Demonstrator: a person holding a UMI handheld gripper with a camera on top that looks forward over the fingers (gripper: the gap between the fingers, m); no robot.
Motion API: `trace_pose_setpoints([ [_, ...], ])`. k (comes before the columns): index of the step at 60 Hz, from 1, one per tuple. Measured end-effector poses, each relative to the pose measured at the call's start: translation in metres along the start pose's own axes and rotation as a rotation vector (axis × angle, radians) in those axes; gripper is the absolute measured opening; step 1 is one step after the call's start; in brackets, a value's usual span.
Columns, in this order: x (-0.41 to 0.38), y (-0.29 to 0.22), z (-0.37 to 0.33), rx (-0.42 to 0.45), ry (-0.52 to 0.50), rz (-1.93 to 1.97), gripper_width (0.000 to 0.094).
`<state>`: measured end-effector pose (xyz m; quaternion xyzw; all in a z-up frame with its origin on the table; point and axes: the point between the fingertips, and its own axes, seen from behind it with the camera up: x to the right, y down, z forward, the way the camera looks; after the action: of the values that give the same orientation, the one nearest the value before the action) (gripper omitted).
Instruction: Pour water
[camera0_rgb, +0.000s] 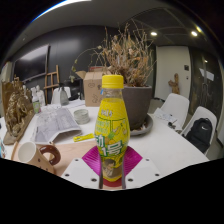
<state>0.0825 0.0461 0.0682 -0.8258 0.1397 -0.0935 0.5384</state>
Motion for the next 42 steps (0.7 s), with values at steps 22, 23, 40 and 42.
trace_pose_setpoints([
  [22,-0.001,0.019,-0.024,-0.029,-0.022,-0.008,0.0826],
  [23,-0.002,0.016,-0.029,-0.025,-0.023,-0.008,0.0835],
  [40,-0.025,-0.027,-0.188,-0.052,-0.073,-0.041,0.086],
  [42,-0.029,-0.032,-0.213,-0.055,-0.082,-0.043,0.0861],
])
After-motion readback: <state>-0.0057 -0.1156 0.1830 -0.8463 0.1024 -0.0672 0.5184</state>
